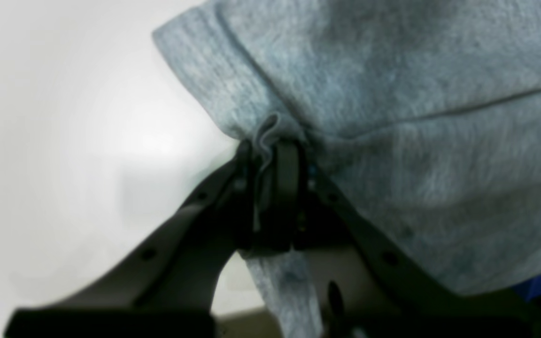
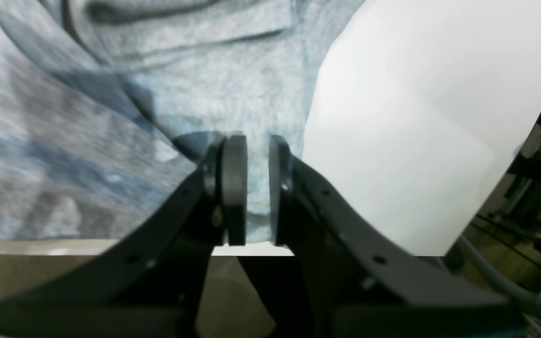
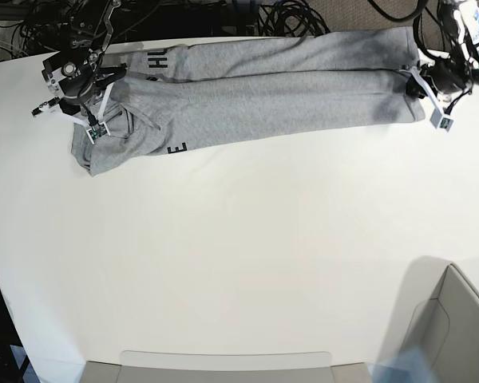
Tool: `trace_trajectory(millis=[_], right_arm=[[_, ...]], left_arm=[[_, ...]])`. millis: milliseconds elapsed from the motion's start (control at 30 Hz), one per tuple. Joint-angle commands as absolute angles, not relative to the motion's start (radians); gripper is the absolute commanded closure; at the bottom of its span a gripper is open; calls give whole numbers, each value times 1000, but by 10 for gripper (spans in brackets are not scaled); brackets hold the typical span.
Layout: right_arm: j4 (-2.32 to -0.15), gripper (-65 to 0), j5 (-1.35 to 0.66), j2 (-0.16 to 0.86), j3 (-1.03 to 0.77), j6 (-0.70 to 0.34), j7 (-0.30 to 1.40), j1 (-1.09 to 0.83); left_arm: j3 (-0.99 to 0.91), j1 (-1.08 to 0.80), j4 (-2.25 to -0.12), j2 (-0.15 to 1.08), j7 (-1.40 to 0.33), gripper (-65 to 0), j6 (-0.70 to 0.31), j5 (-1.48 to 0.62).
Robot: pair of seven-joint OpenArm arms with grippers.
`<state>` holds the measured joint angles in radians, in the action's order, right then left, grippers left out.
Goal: Fold the T-shirt properly
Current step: 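Release the shirt with the left gripper and raise it, then grasp the shirt end with the left gripper and fold it toward the right gripper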
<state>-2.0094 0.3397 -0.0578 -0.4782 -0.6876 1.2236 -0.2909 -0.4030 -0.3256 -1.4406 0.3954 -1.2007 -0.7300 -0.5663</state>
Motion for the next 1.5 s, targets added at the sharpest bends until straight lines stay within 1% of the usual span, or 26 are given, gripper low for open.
trace_trajectory(millis=[0,133,267,367,533,667,833,900,1033,1167,1233,1333,1467], right_arm=[[-2028,-78,344,-53,-481,-698,1222,-285],[-2028,-78,344,-54,-479,-698,1222,-285],[-2028,-78,340,-56,-476,-698,1222,-277],[-2028,-78,344,-76,-483,-698,1222,-249],[-2031,-78,344,-85,-483,-698,1222,-226],[-2029,-78,344,-101,-483,-698,1222,-220],[-2029,-78,340,-107,-476,-698,1222,-220],[-2029,-78,338,-107,-476,-698,1222,-220],[-2029,-78,338,-108,-476,-698,1222,-220],[-2029,-78,338,-108,-476,-698,1222,-220],[-2029,-78,338,-108,-476,-698,1222,-220],[-2029,-78,337,-110,-475,-698,1222,-220],[-2031,-78,341,-139,-475,-698,1222,-220]], left_arm=[[-338,-325,-1345,358,-1294,0,-698,-421],[-335,-205,-1218,354,-1308,0,-698,-320],[-420,-97,-1089,363,-1308,0,-698,-251],[-461,25,-1001,403,-1308,0,-698,-174],[-464,173,-889,476,-1308,0,-698,-88],[-464,237,-865,521,-1308,0,-698,-53],[-466,263,-865,561,-1317,0,-698,-35],[-466,259,-880,567,-1348,0,-698,-38],[-467,193,-1015,558,-1372,0,-698,-41],[-481,143,-1207,515,-1396,0,-698,-42],[-535,120,-1319,486,-1396,0,-698,-42],[-565,96,-1455,450,-1396,0,-698,-39],[-562,84,-1498,423,-1396,0,-698,-35]])
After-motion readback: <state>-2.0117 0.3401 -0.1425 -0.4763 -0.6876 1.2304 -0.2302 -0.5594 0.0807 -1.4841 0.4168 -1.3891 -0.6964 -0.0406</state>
